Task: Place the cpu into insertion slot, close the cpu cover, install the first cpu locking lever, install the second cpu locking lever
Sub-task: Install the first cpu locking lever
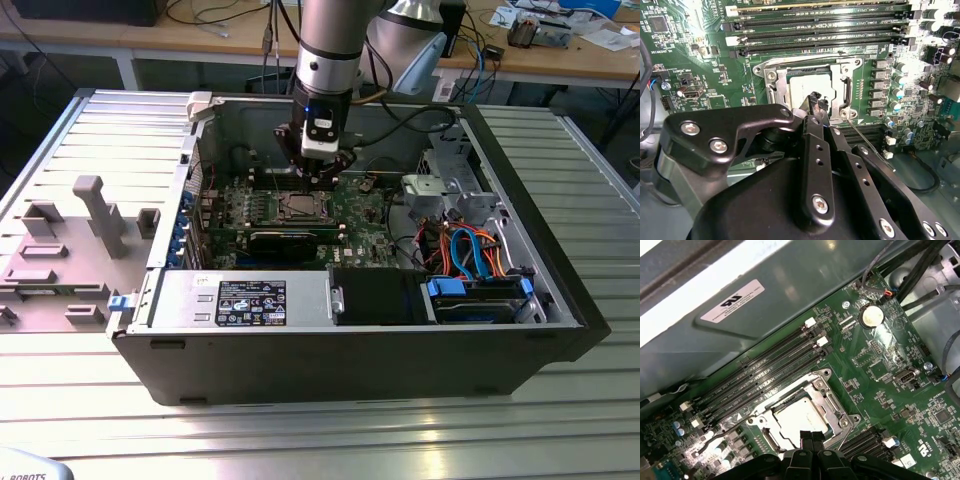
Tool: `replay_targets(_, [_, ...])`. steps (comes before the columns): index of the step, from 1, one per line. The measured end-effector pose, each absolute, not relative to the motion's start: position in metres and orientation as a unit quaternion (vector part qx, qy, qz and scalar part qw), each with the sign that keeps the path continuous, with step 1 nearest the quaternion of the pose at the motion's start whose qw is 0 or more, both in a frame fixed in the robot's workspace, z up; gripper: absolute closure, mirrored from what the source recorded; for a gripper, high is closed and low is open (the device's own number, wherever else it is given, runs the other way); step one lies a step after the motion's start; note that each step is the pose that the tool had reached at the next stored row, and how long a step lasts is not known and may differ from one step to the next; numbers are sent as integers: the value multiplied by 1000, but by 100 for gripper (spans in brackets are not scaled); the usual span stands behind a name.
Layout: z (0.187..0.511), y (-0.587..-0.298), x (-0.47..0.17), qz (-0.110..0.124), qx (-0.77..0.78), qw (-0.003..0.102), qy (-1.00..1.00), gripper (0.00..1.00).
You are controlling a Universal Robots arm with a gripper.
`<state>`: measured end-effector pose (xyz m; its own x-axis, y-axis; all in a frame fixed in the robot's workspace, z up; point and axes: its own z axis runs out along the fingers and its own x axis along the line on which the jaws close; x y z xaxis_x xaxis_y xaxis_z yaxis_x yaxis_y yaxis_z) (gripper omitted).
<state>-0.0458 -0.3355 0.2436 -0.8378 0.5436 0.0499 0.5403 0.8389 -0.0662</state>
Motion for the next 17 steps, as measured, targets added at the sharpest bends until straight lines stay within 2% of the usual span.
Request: replay_targets(17, [244, -335, -46, 25, -267, 33, -963, 89])
